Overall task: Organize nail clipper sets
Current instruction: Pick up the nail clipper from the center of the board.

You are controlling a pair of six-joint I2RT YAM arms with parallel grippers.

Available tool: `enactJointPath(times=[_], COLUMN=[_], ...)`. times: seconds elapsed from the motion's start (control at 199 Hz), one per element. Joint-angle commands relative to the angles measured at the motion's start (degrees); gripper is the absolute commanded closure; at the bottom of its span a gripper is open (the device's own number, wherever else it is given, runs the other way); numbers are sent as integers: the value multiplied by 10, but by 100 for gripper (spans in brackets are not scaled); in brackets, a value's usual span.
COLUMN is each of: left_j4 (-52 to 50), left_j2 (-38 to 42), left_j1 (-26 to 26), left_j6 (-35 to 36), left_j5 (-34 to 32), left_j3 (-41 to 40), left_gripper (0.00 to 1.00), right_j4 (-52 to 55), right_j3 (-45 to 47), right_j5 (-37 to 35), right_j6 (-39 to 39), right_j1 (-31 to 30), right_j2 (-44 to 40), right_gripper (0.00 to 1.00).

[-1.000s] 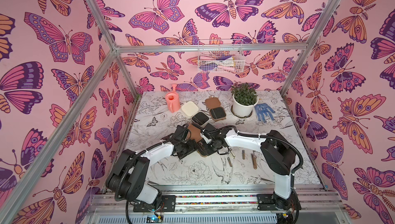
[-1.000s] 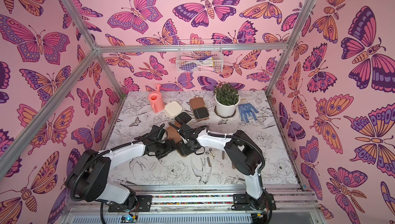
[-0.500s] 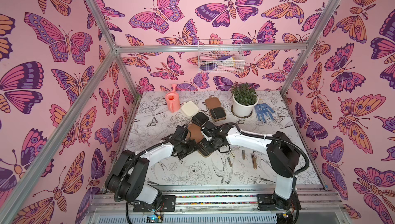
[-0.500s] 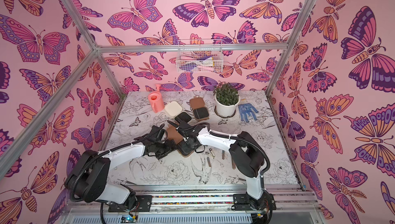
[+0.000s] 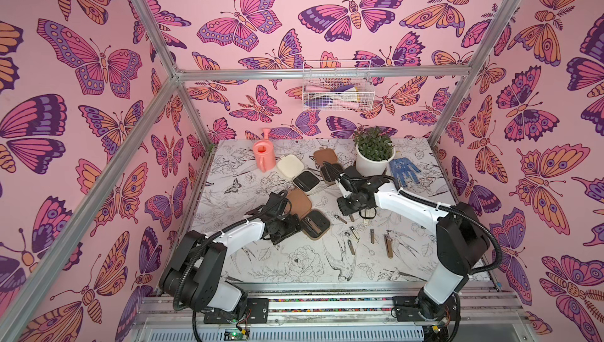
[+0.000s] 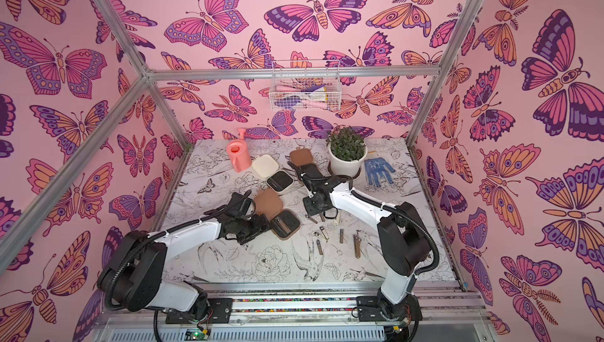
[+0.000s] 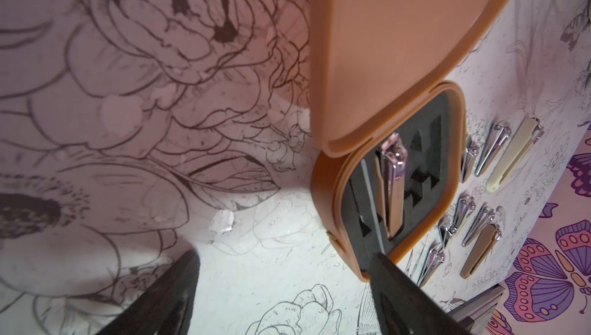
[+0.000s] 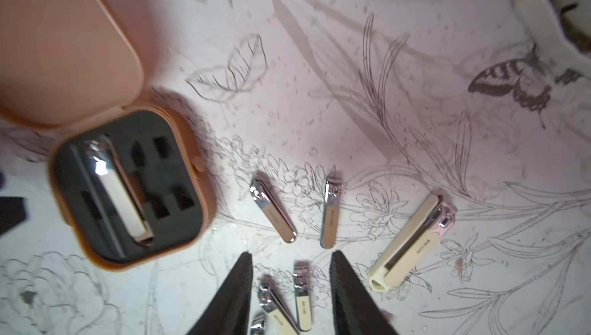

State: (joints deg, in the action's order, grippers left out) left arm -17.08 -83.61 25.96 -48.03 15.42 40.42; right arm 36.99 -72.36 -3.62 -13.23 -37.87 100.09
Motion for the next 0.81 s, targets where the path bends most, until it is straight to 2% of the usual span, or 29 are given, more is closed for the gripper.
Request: enactJointPath(times=[0.0, 0.297, 0.801], left_j4=[-40, -44, -45], left_j2=[11, 15, 20], left_j1=[3, 3, 4], left_j6=[5, 7, 2], left_j5=[-11, -9, -9], left_j3=[-15, -12, -14], left_gripper=[15, 15, 15], right_j4=[-34, -61, -68], right_j3=[14, 9, -12], right_j5=[24, 6, 19], right_j6=[56, 139, 151], right_j1=[-9, -9, -8], right_j2=[15, 63, 113], right_gripper=[59, 54, 62])
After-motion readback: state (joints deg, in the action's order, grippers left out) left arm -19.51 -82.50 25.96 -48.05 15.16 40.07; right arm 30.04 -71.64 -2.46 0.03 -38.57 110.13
